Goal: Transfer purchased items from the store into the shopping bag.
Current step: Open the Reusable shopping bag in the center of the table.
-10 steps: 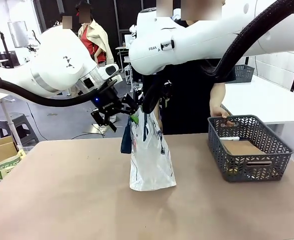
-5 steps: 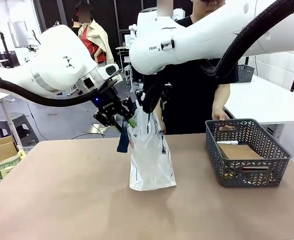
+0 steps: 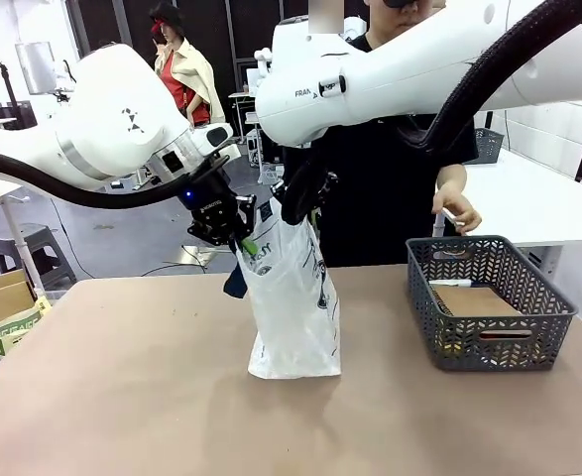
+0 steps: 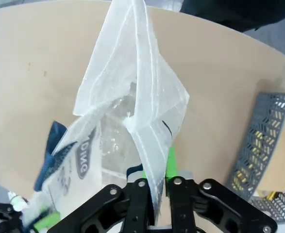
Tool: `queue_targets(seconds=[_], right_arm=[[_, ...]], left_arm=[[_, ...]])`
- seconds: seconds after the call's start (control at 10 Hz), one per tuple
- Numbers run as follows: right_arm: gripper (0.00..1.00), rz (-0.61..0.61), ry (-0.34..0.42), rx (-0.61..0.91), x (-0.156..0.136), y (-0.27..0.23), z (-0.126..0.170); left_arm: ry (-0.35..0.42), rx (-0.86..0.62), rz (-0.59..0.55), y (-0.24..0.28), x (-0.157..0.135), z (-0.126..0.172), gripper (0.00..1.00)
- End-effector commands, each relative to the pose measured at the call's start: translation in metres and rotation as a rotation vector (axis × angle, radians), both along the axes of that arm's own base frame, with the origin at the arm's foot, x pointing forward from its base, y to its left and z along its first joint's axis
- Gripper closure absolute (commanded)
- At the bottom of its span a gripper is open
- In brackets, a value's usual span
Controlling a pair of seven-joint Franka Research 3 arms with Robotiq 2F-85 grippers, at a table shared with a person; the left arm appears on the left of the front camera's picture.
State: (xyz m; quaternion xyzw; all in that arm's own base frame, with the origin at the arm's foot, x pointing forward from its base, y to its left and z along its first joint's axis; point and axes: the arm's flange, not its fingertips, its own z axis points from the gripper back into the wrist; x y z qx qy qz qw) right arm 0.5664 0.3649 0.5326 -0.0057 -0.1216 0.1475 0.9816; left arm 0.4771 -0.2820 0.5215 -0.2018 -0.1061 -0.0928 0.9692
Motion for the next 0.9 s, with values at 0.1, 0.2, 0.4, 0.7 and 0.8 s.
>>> queue_targets(seconds=[0.1, 0.2, 0.4, 0.7, 0.8], right_arm=[[1.0, 0.084, 0.022, -0.04, -0.021, -0.021, 0.003], [1.0, 0.106, 0.018, -0.035, -0.023, -0.029, 0.006], [1.0, 0.146, -0.003, -0.036, -0.023, -0.042, 0.017], [1.0, 0.221, 0.032, -0.037, -0.001, -0.054, 0.022], [1.0, 0.154, -0.012, -0.058, -0.011, -0.042, 0.027]], left_arm=[[-0.04, 0.044, 0.087, 0.016, -0.009, 0.004, 1.0], [-0.041, 0.049, 0.113, 0.021, -0.01, 0.004, 1.0], [-0.031, 0.094, 0.196, 0.028, -0.008, 0.007, 1.0], [0.07, 0.114, 0.263, 0.018, -0.012, 0.014, 1.0], [0.026, 0.092, 0.223, 0.031, -0.006, 0.005, 1.0]])
